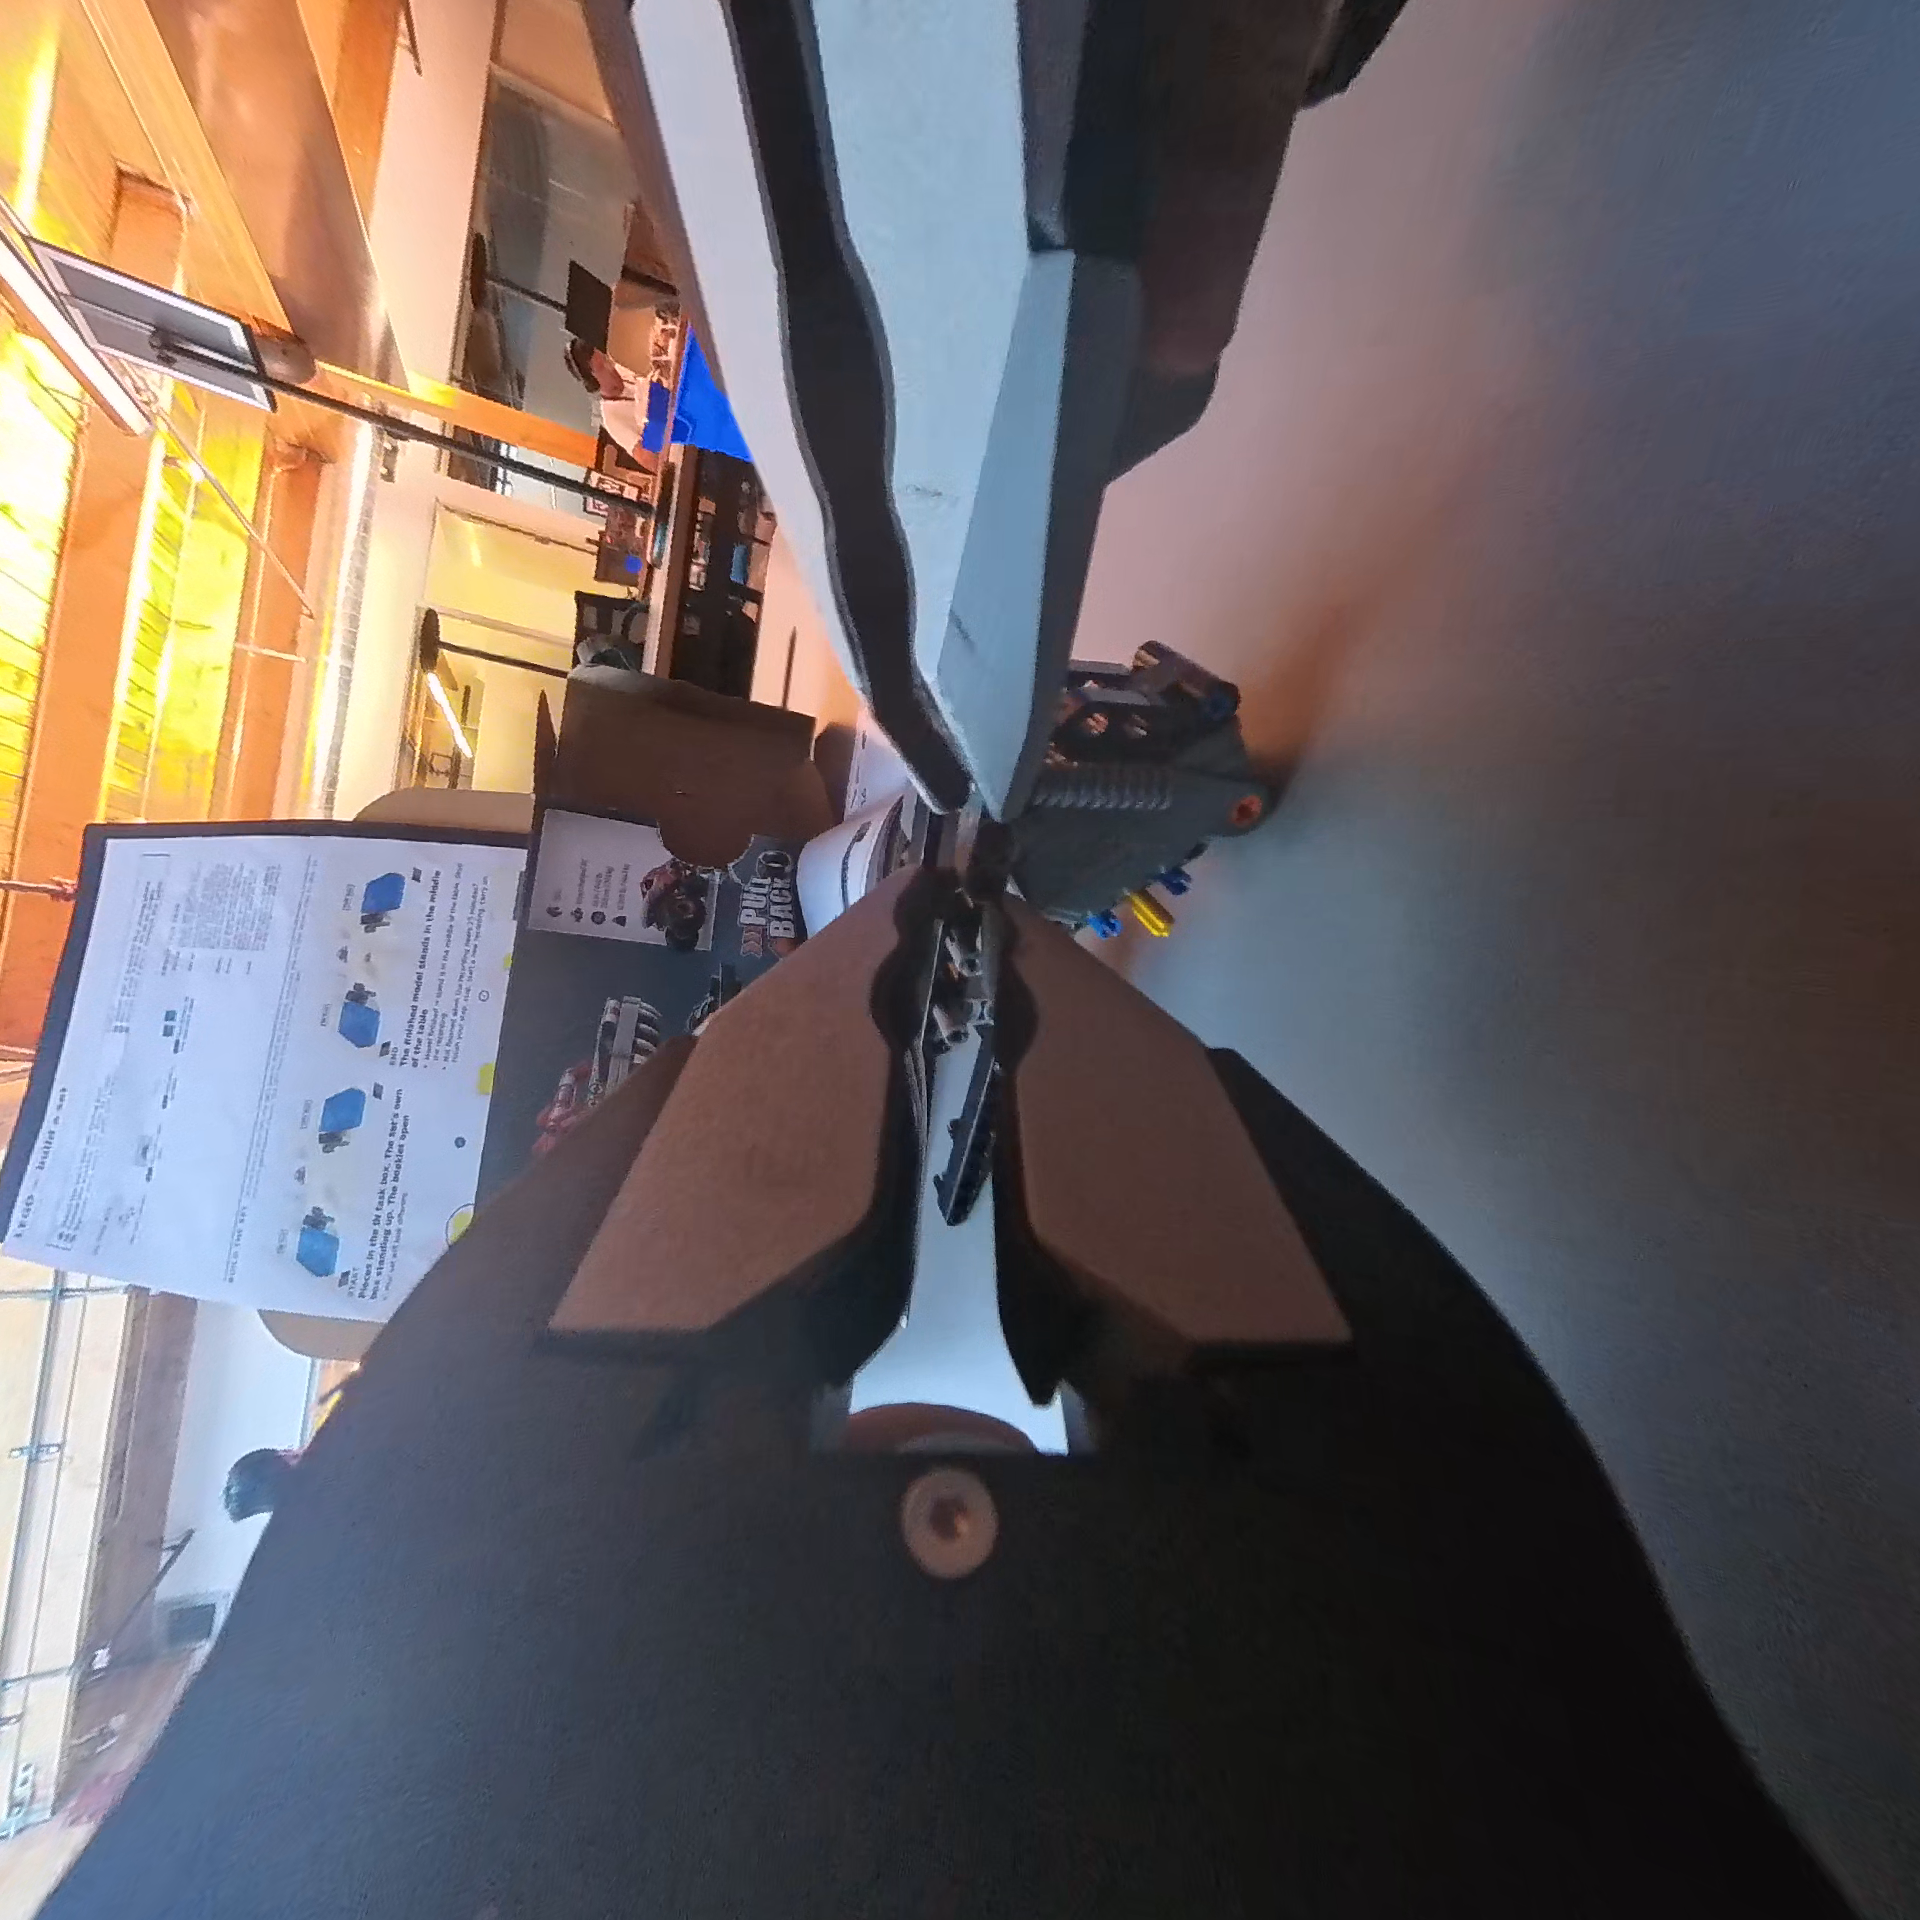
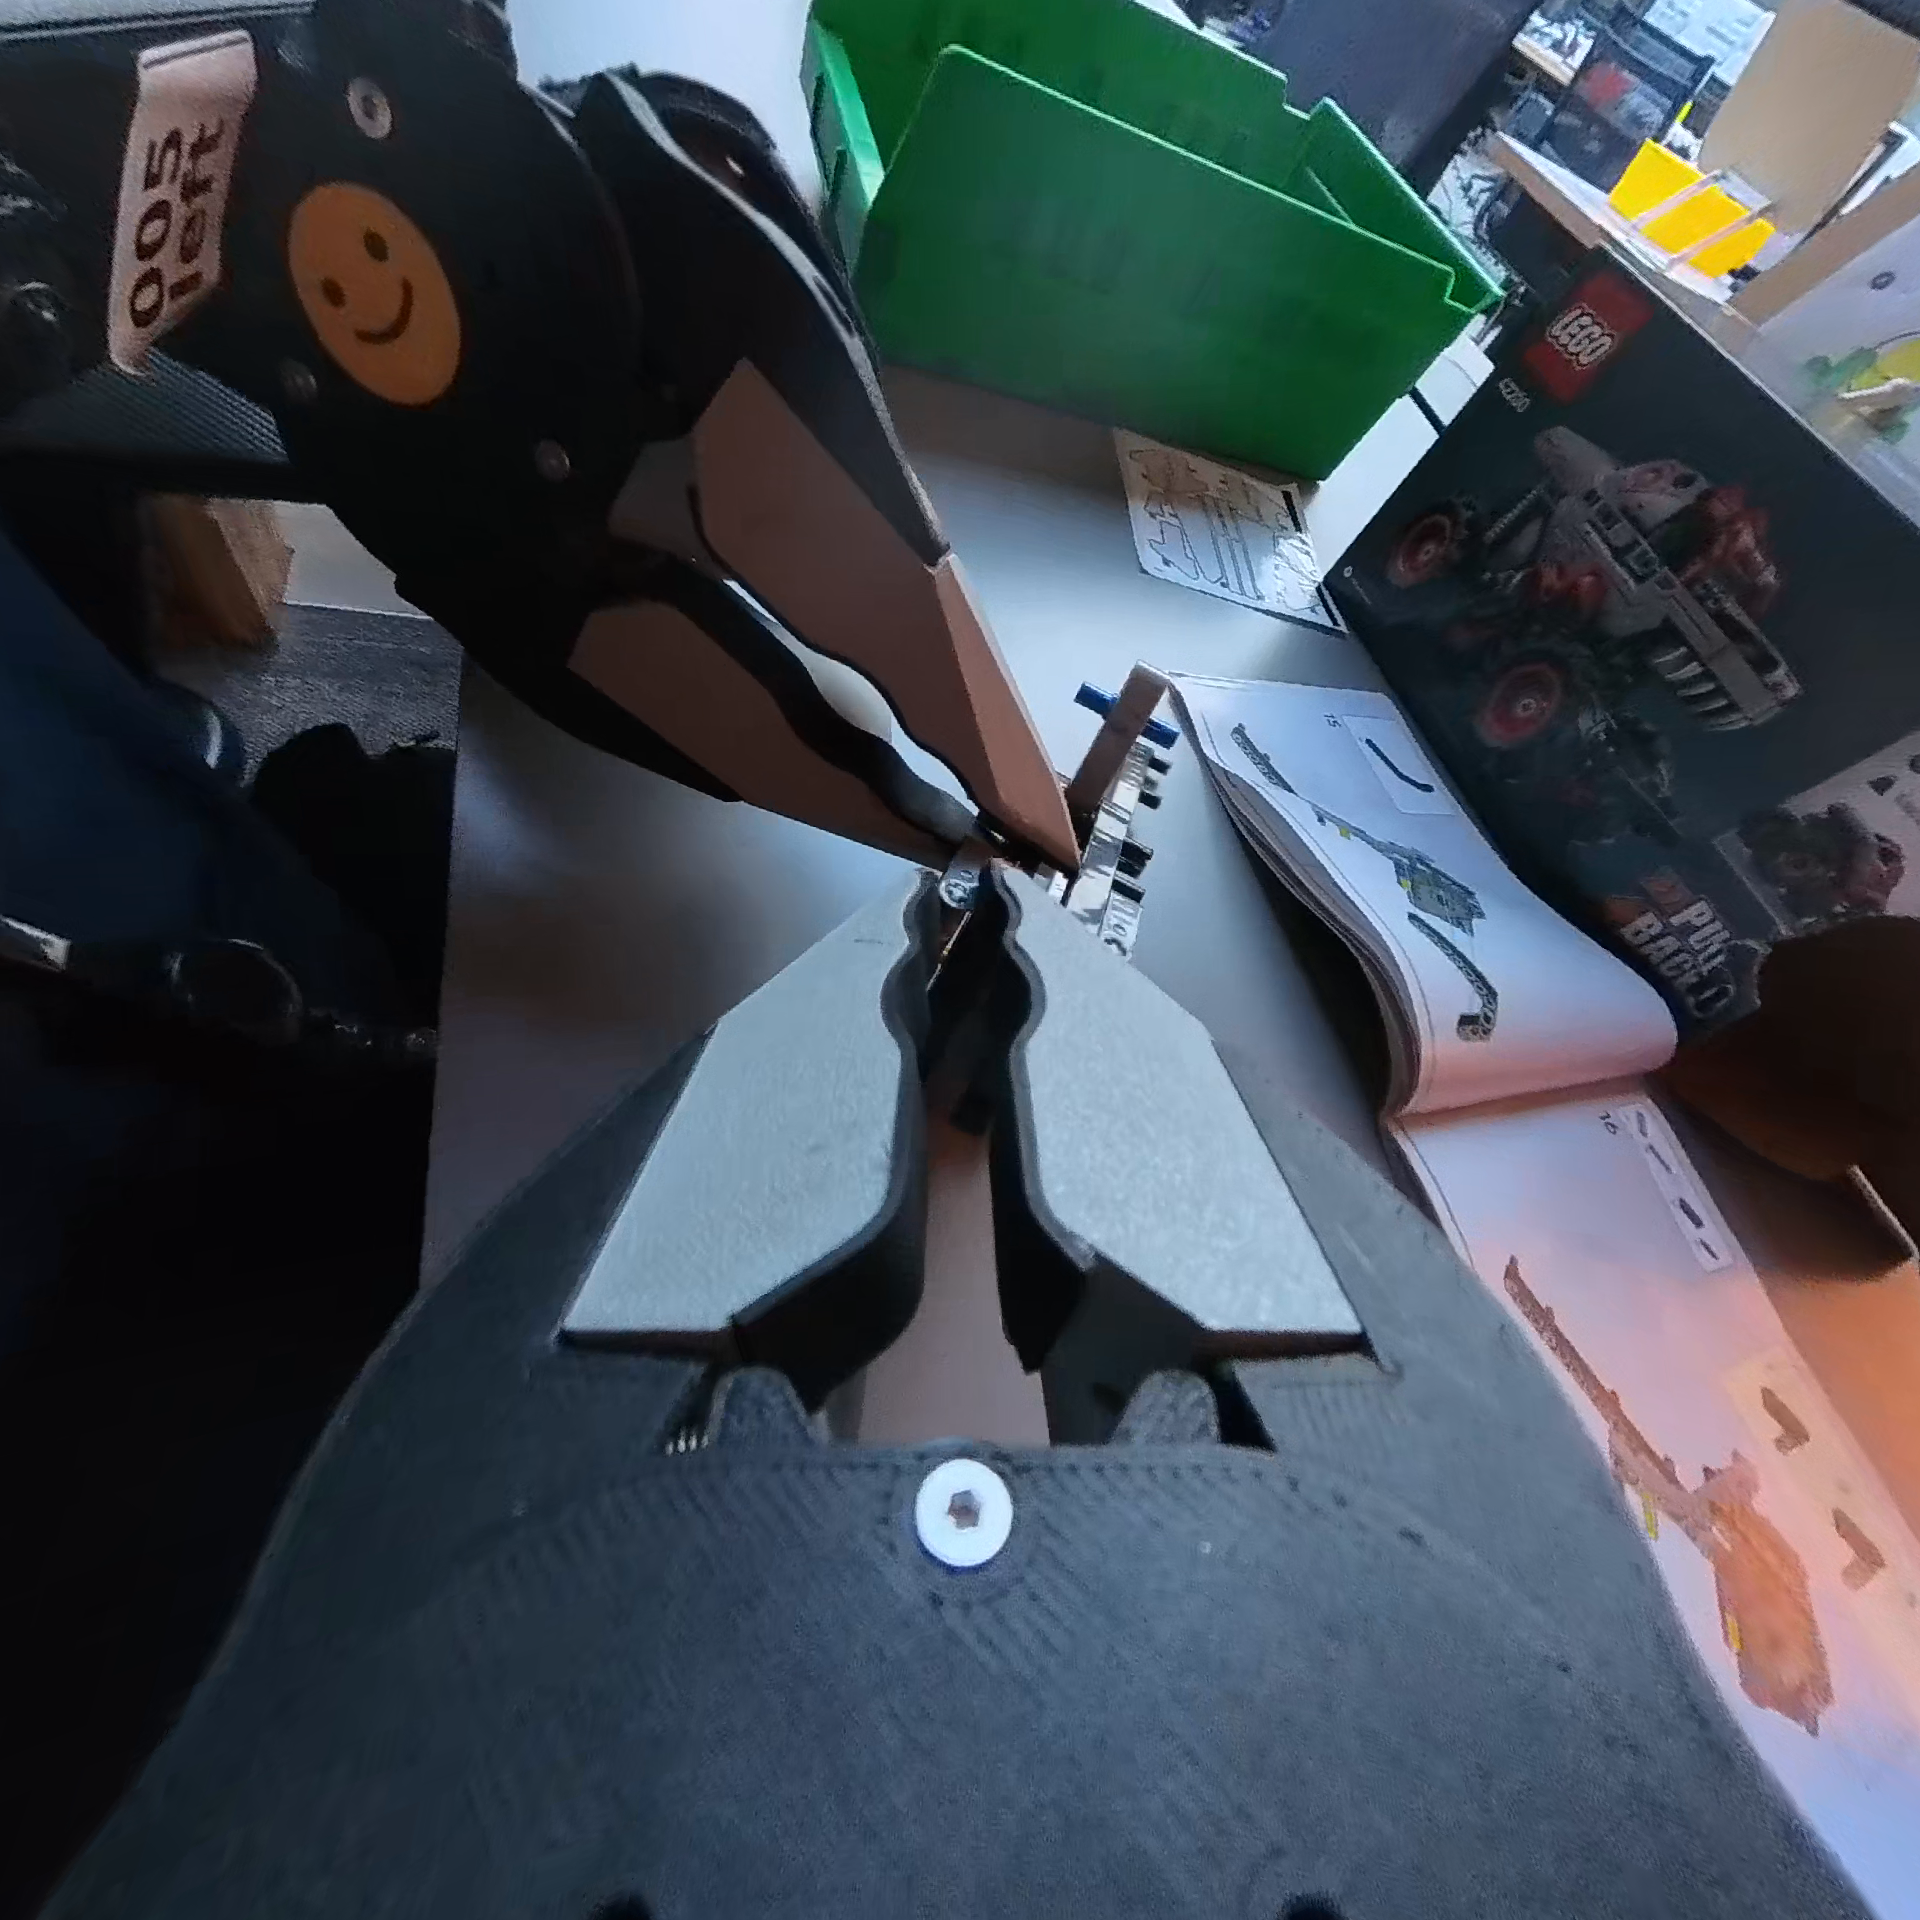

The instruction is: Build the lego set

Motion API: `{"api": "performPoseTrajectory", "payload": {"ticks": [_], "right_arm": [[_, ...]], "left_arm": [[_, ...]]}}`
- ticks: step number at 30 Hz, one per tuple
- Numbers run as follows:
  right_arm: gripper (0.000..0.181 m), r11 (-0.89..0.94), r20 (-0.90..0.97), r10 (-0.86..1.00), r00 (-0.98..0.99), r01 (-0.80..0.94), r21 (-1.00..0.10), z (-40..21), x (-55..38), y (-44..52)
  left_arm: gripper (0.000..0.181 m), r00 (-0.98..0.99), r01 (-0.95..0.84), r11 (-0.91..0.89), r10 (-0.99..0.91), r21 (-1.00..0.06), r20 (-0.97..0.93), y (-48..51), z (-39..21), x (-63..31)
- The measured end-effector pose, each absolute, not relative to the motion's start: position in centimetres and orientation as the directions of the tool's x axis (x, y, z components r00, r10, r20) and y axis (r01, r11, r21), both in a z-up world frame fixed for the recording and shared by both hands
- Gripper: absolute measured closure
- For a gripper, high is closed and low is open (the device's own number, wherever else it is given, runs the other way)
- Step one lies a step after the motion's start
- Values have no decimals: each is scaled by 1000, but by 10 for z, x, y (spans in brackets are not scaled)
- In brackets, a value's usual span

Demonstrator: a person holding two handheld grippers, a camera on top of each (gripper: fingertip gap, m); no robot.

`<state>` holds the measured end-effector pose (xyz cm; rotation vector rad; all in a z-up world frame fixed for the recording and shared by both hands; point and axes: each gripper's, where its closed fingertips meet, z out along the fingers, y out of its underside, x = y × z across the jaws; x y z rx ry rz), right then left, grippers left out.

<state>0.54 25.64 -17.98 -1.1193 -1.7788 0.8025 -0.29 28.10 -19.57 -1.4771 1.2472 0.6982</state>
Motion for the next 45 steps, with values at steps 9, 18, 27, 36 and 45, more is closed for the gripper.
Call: {"api": "performPoseTrajectory", "payload": {"ticks": [9,18,27,36,45], "right_arm": [[181,419,339,895,-291,284,-863,-165,10,245],[155,258,246,966,-78,281,-925,-170,16,274],[174,248,244,968,-56,348,-904,-174,11,274],[168,247,263,965,-18,409,-878,-178,4,277],[172,301,348,936,43,412,-860,-175,1,274]], "left_arm": [[176,376,-906,73,-316,-417,-871,291,-182,-22],[176,248,-950,125,-257,-287,-934,291,-186,-9],[176,239,-953,128,-244,-276,-940,288,-187,-5],[177,269,-949,89,-272,-302,-924,287,-189,-7],[176,293,-942,81,-279,-327,-914,287,-188,-10]]}}
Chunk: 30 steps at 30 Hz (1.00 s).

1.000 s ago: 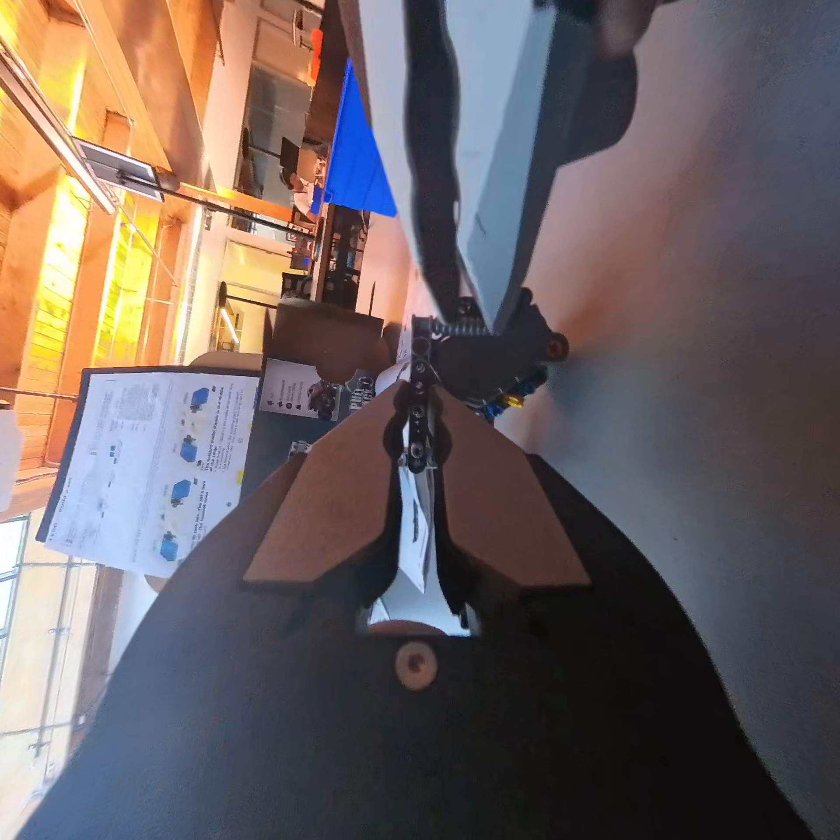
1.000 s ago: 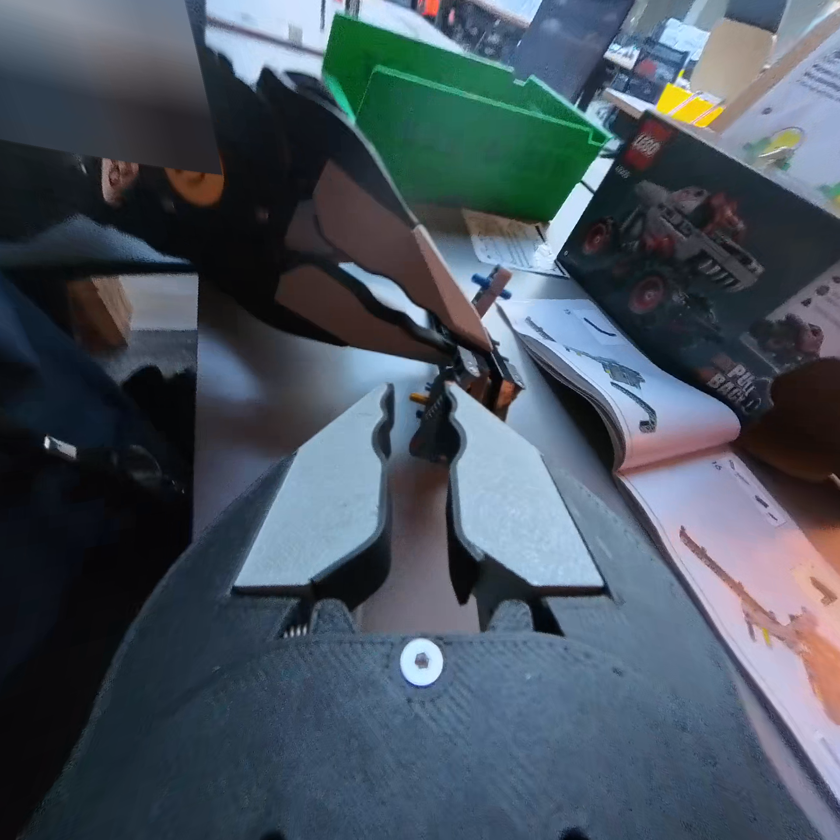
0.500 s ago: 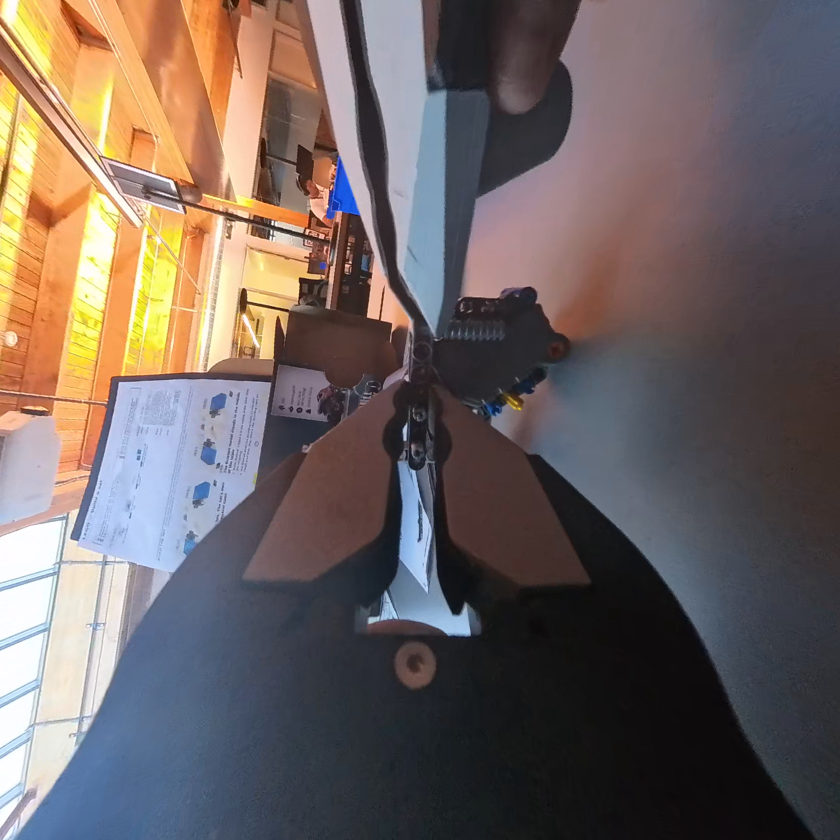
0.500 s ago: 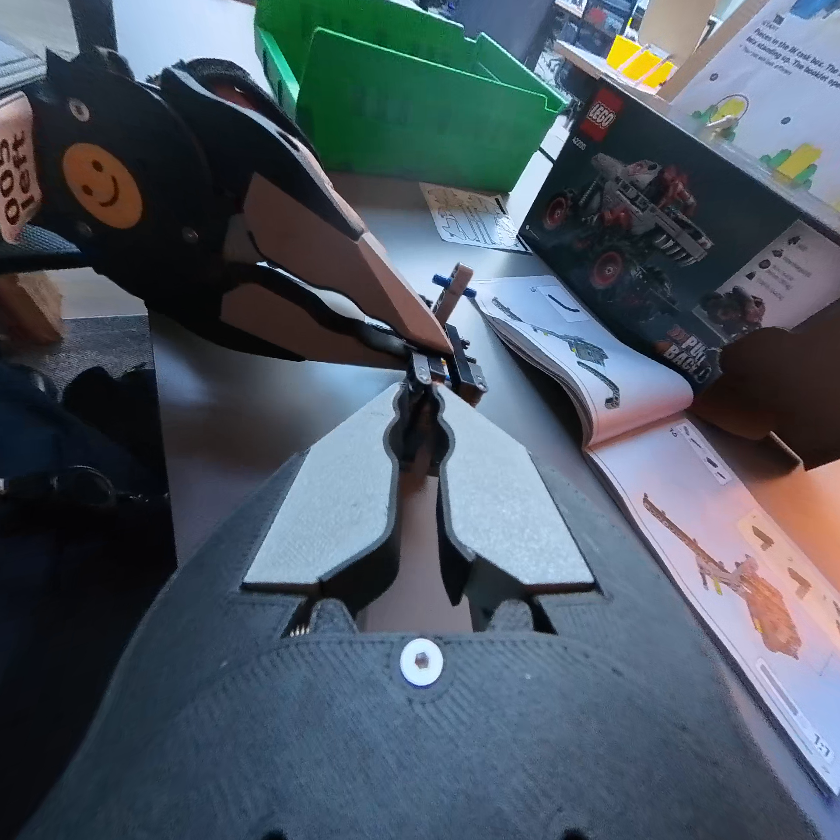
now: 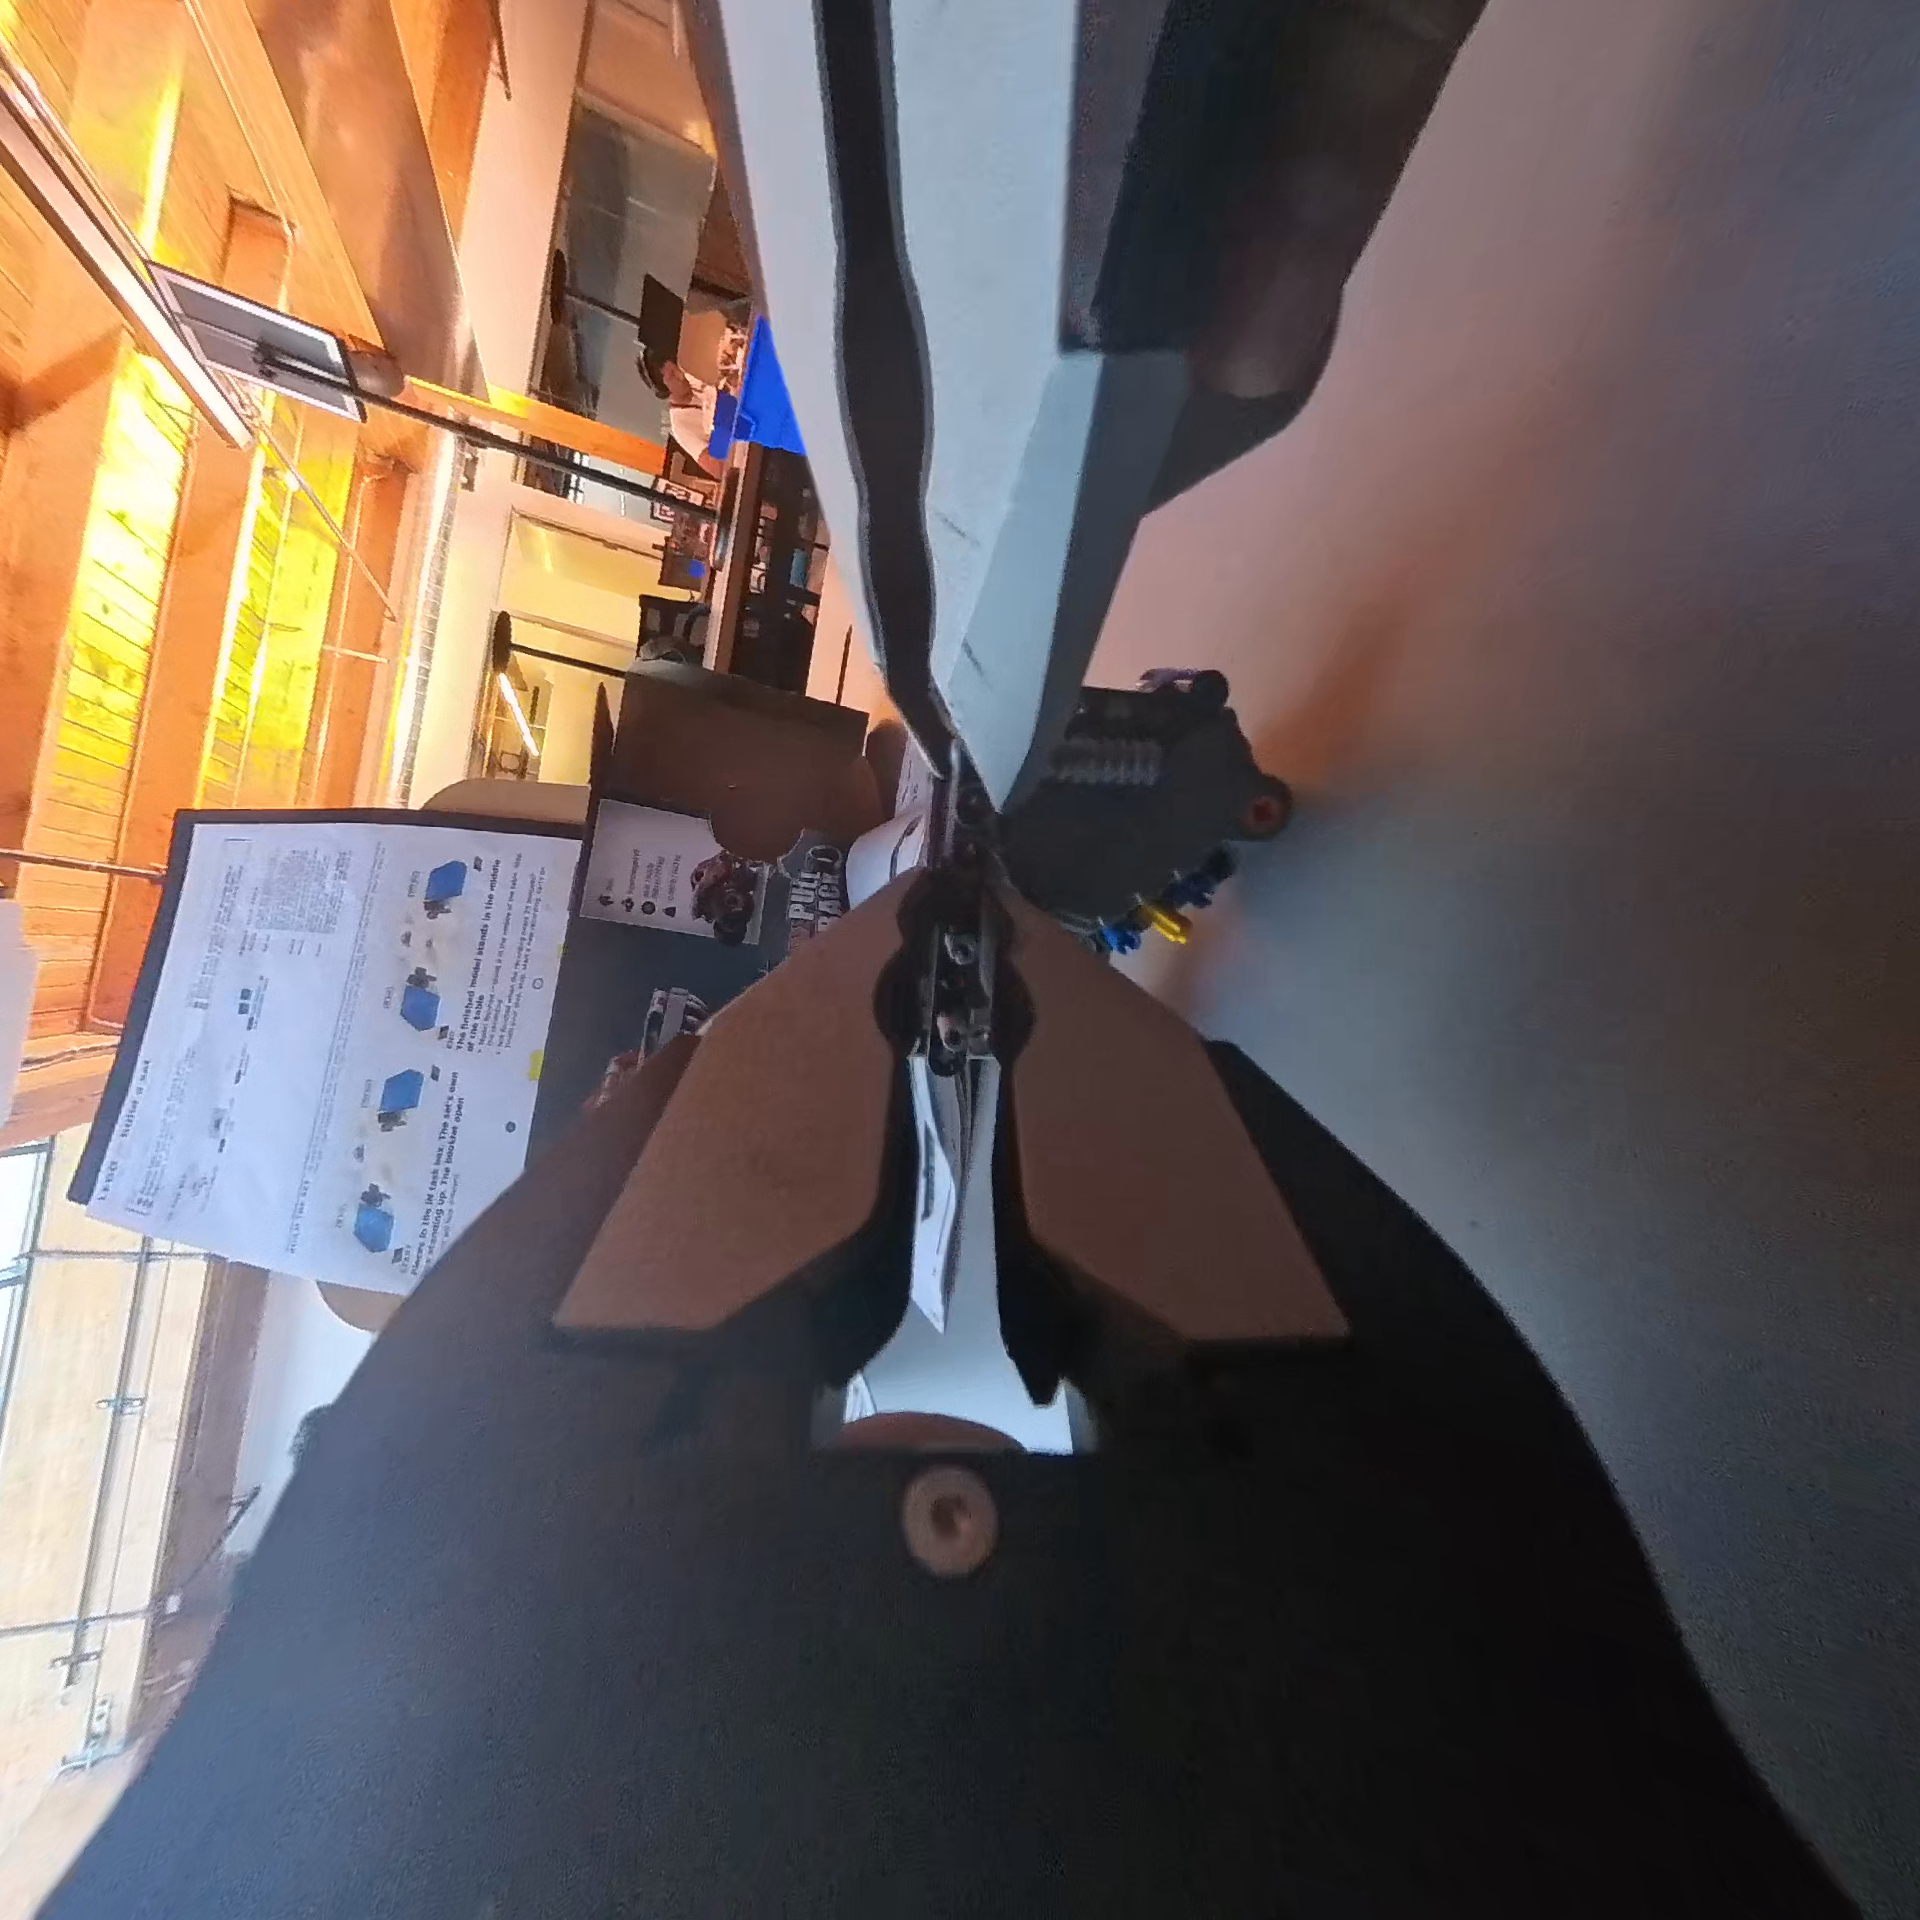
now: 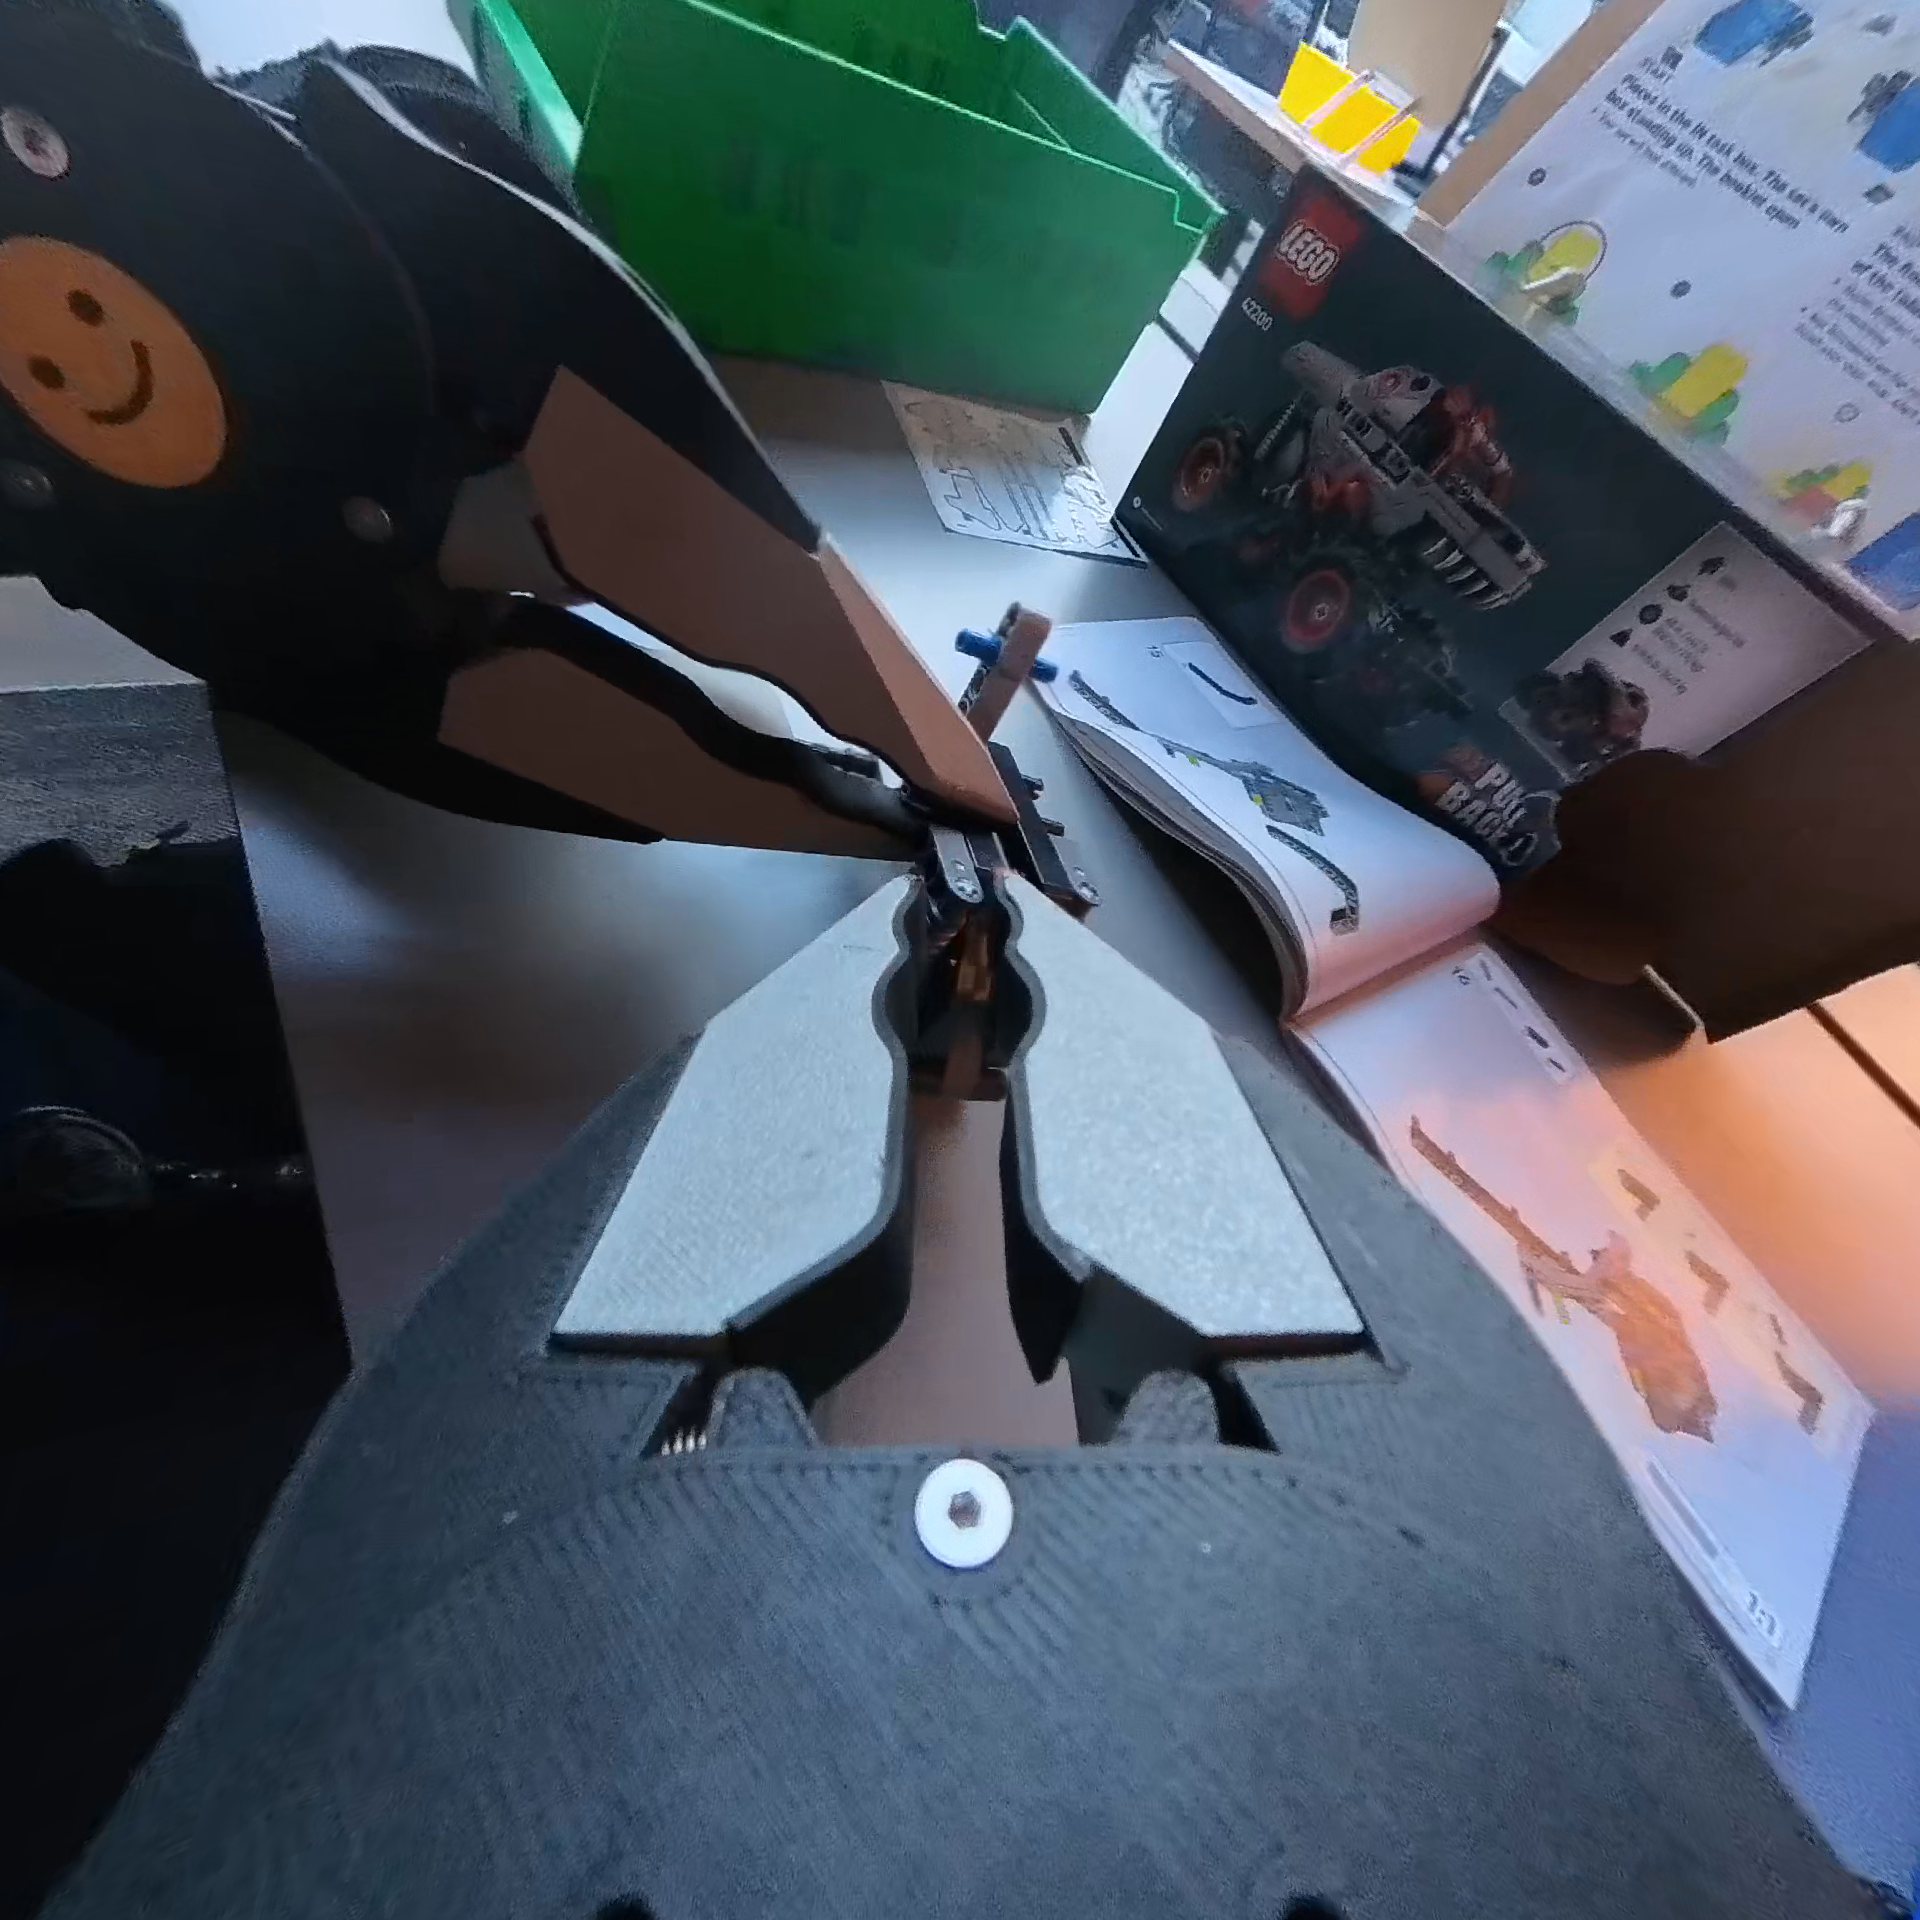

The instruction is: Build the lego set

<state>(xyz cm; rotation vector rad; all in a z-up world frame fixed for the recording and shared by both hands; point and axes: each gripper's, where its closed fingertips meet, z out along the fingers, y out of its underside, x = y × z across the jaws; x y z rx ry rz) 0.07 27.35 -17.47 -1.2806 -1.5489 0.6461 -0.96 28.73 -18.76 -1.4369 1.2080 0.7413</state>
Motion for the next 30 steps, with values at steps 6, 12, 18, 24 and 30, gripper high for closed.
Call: {"api": "performPoseTrajectory", "payload": {"ticks": [6,12,18,24,30], "right_arm": [[174,334,372,928,19,399,-854,-181,-4,268],[174,519,524,846,-104,390,-761,-185,-5,266],[174,561,515,828,-224,365,-743,-186,-6,262],[175,419,348,903,-251,347,-839,-187,-11,263],[176,326,232,929,-290,337,-883,-186,-12,261]], "left_arm": [[175,288,-950,34,-286,-310,-914,288,-193,-15],[175,323,-936,29,-324,-350,-889,287,-195,-18],[176,328,-935,24,-329,-355,-886,286,-195,-19],[176,322,-942,-7,-306,-336,-896,287,-196,-23],[176,327,-940,-9,-307,-341,-894,288,-196,-23]]}}
